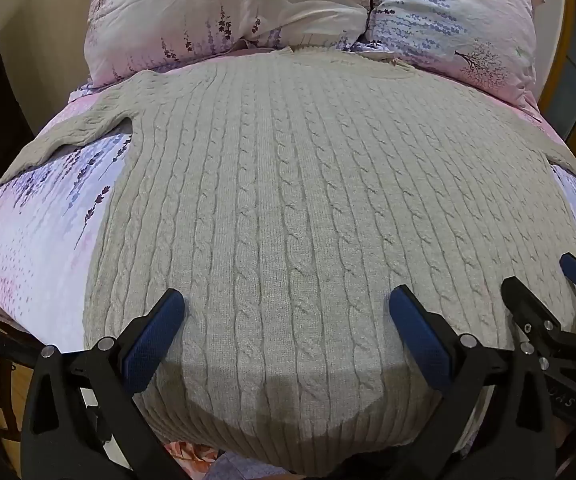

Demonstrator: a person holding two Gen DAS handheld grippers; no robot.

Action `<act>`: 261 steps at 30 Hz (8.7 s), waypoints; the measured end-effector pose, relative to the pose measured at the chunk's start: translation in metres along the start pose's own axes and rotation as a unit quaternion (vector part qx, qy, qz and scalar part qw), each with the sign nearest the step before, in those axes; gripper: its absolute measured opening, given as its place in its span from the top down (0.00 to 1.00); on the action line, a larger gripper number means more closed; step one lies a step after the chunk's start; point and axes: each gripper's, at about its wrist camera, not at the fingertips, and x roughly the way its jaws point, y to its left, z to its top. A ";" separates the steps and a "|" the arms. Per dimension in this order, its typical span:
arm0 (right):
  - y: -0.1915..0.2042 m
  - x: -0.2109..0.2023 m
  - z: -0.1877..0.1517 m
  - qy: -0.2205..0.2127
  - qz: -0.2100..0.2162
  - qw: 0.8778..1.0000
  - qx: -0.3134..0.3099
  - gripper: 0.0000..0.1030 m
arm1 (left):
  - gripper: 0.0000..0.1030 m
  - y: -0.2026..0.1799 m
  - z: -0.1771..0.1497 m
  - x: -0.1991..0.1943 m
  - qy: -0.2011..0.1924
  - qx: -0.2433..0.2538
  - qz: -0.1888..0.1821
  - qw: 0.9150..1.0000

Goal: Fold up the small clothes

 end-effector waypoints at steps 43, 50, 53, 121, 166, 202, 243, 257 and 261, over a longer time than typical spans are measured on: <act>-0.001 0.000 0.000 0.000 0.001 1.000 0.001 0.02 | 0.01 0.000 0.000 0.000 0.000 0.000 0.000 1.000; -0.001 0.000 0.000 0.000 0.001 1.000 0.001 0.02 | 0.01 0.000 0.000 0.000 0.000 0.000 0.000 1.000; -0.001 0.000 0.000 0.000 0.001 1.000 0.001 0.02 | 0.01 0.000 0.000 0.000 0.000 0.000 0.000 1.000; -0.408 0.087 0.078 -0.046 -0.013 0.839 0.542 0.71 | 0.01 0.021 0.067 0.021 -0.093 -0.016 -0.144 0.985; -0.181 0.129 0.159 0.014 0.192 0.920 0.341 0.64 | 0.01 0.088 0.125 0.036 -0.109 -0.098 -0.257 0.955; 0.037 0.152 0.174 0.073 0.193 0.976 -0.068 0.86 | 0.08 0.121 0.138 0.071 -0.072 -0.191 -0.322 0.924; -0.200 0.116 0.148 0.019 -0.047 0.989 0.140 0.88 | 0.93 0.070 0.171 0.136 -0.009 -0.244 -0.259 0.934; -0.152 0.058 0.168 -0.035 -0.032 0.995 0.083 0.51 | 0.56 0.106 0.165 0.108 -0.025 -0.245 -0.209 0.946; -0.085 0.083 0.187 -0.005 0.040 0.999 0.025 0.51 | 0.31 0.131 0.155 0.071 -0.074 -0.221 -0.174 0.957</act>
